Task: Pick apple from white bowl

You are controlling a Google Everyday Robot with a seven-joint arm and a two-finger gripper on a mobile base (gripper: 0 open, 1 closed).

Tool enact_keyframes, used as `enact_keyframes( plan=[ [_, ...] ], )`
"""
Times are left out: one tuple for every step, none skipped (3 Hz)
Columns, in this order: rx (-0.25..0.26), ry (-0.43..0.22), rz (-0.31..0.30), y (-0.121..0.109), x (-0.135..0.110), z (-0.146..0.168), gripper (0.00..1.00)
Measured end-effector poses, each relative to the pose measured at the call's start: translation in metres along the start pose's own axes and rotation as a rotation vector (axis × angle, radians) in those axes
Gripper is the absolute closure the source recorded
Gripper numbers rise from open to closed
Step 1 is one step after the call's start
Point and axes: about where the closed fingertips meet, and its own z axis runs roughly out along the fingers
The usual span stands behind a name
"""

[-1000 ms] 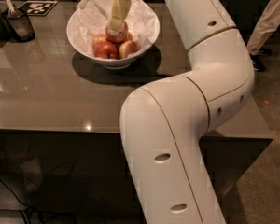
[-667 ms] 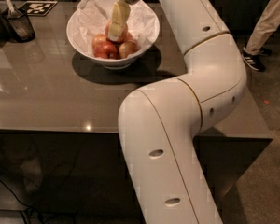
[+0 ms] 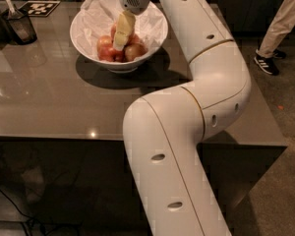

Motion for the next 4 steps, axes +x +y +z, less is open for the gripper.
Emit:
enact_keyframes(
  plan=[
    [-0.019,-0.006,0.011,0.001,0.003,0.009,0.0],
    [0.0,-0.027,0.011,-0.005,-0.004,0.014,0.16],
    [0.013,-0.041,0.011,-0.009,-0.008,0.019,0.4],
    [0.014,-0.042,0.011,-0.01,-0.009,0.017,0.63]
  ],
)
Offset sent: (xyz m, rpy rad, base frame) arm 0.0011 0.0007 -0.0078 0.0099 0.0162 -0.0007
